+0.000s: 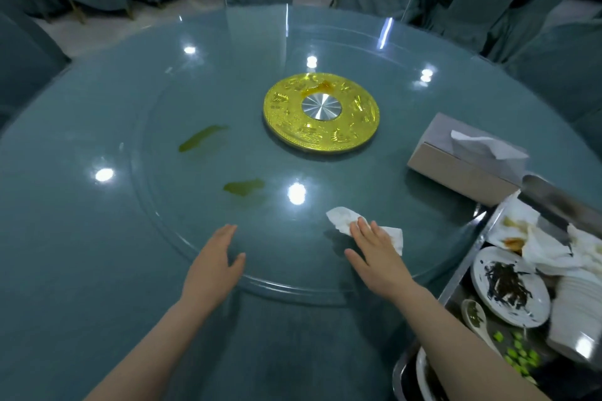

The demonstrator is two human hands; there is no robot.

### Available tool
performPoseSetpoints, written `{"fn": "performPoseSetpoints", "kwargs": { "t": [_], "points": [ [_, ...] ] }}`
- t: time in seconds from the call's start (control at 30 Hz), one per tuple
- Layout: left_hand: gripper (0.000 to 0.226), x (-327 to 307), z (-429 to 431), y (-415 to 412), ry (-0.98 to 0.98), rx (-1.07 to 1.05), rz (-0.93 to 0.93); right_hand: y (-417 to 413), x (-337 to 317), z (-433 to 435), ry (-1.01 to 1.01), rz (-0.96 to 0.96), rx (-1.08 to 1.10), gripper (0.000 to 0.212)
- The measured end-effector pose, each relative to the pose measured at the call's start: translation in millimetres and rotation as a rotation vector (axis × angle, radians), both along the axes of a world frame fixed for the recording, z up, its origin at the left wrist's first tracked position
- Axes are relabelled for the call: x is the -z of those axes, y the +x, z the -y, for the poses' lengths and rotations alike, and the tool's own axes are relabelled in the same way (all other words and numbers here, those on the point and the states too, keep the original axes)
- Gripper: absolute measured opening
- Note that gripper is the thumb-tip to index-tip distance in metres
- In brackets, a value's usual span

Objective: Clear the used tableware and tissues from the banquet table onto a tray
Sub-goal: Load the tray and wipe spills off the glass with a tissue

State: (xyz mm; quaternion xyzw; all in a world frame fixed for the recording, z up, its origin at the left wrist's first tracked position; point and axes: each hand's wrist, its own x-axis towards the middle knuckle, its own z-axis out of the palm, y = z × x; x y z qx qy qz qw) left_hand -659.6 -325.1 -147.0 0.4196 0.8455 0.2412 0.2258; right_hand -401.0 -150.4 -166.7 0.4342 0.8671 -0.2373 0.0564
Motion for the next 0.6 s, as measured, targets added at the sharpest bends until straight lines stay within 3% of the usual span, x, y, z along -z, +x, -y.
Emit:
{"fn": "performPoseSetpoints", "kwargs": {
  "t": [0.13, 0.3, 0.6],
  "points": [
    [0.08, 1, 1, -44, -0.172, -0.118, -0.081, -6, 2, -3, 0.006, -0.001, 0.148, 0.068],
    [0.079, 7, -5, -52, -0.341, -0.01, -0.214, -17, 6, -1, 0.033, 0.023, 0.243, 0.074],
    [0.068, 9, 4, -37, -0.283, 0.029, -0.301, -74, 5, 5, 0.069, 0.05, 0.163, 0.075]
  ]
}}
